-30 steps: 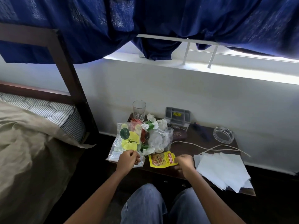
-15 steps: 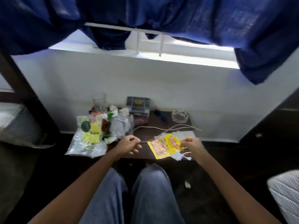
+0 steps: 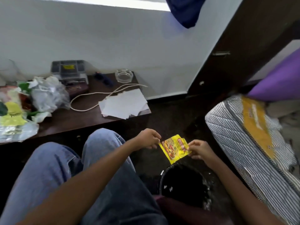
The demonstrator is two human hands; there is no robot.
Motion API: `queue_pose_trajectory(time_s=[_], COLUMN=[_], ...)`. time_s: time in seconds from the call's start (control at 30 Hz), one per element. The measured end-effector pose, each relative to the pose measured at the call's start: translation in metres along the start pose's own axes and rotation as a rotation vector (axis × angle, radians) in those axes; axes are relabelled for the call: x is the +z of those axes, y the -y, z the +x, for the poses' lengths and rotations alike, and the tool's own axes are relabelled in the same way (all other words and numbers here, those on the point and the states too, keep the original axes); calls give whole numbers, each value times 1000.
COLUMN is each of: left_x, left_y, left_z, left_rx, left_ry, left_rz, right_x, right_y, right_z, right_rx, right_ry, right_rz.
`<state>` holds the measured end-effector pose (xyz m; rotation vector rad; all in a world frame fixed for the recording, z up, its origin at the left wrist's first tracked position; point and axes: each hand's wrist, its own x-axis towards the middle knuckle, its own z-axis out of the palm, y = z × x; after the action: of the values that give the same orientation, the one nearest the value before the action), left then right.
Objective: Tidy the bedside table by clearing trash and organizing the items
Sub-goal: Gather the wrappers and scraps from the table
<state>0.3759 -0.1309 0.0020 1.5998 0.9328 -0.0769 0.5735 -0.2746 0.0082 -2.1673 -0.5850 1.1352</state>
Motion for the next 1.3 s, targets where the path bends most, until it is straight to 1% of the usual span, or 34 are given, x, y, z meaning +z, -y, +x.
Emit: queue_pose_trajectory(time_s=[0.1,0.2,0.27,0.33,0.4,0.5,0.63,0.73,0.83,1.0,1.1,1.2,1.3], left_x=[25,32,29,21,11,-5,-40,-77,-116,-172,-201,-227,-250], left_y=[5,10,13,15,16,14,4,-5,1,36,66,98,123], left_z=[2,1,2,2,2,1,-5,-14,-25,-56,-80,-105,-129], left_rx=[-18,-41,-58,-62,-59,-53,-2,33,42,40,40,17,-2], left_ry=[98,147,134,105,69,37,-15,-91,-171,-375,-460,-535,-655], left_rz=[34,83,90,94,91,83,88,79,41,-49,-70,-196,-292], right_x=[-6,-4,0,4,9,16,35,54,79,136,180,227,274], right_y=[-52,-96,-115,-126,-130,-123,-74,-25,34,130,176,215,245], right_z=[0,4,6,10,16,27,40,51,52,35,20,8,-1], right_rx=[132,204,228,226,235,250,172,74,-35,-241,-330,-403,-477], right_ry=[-43,-102,-105,-66,-28,-20,7,36,99,260,374,453,498], right_rz=[-34,-198,-343,-431,-484,-495,-411,-289,-237,-216,-243,-248,-241])
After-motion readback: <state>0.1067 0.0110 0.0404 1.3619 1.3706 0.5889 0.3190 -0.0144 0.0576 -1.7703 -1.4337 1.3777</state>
